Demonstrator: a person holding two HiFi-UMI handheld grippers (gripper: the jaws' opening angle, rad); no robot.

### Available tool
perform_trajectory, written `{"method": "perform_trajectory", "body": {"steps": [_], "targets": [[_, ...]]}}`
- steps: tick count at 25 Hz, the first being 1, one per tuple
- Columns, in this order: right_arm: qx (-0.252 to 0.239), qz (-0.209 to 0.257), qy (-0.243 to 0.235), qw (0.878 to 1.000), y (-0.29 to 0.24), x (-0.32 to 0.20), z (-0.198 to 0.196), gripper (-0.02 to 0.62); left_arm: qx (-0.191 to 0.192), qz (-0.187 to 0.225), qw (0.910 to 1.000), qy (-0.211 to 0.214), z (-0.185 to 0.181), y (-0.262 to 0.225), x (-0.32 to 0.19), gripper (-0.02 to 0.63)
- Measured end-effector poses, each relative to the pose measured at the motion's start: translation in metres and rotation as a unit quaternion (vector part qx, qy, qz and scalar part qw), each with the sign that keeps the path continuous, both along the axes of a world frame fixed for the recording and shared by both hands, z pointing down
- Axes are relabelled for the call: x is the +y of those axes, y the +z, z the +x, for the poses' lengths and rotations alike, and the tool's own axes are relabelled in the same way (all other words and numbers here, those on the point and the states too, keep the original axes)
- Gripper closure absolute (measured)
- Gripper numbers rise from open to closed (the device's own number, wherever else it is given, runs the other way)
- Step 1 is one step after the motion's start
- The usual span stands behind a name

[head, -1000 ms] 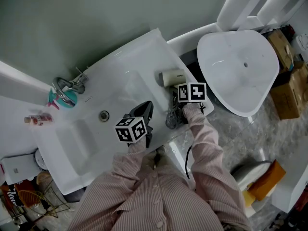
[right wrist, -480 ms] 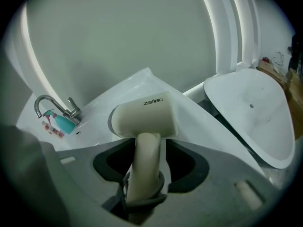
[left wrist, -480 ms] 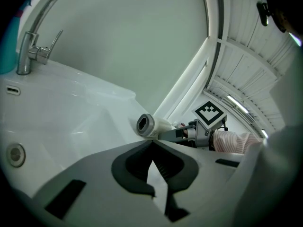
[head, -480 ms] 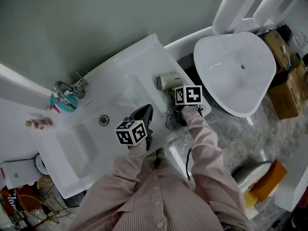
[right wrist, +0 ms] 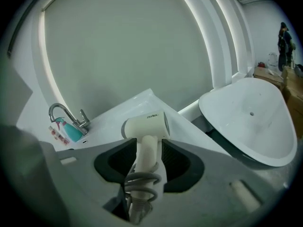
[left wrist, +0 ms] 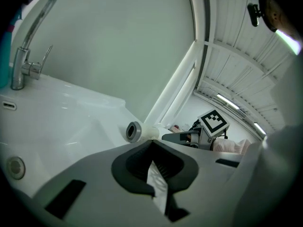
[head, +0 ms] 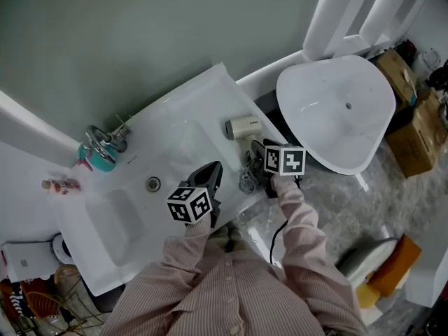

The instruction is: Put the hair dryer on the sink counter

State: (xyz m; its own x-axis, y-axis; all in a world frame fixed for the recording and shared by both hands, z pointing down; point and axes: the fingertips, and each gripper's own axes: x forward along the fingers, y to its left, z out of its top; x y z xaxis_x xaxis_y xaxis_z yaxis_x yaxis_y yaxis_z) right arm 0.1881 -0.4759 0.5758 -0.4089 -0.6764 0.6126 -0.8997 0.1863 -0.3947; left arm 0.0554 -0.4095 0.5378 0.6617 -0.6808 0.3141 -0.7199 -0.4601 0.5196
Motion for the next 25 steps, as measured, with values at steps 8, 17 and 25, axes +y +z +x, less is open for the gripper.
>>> {"method": "perform_trajectory", "body": {"steps": [8, 17, 25], "targets": [[-0.045, 0.093, -0.017, 0.994, -0.044, 0.036, -0.006, 0.572, -0.018, 0.076, 0.9951, 0.060, 0.015, -0.037, 0.030, 0.607], [-0.094, 0.172, -0.023, 0.980, -0.094, 0.086, -0.006, 0.589, -0.020, 0.126, 0.9902, 0.056, 0.000, -0.072, 0.049, 0.608], [-0.126, 0.237, -0.008, 0.963, -0.136, 0.115, -0.005, 0.589, -0.021, 0.157, 0.9858, 0.057, -0.013, -0.092, 0.064, 0.608]]}}
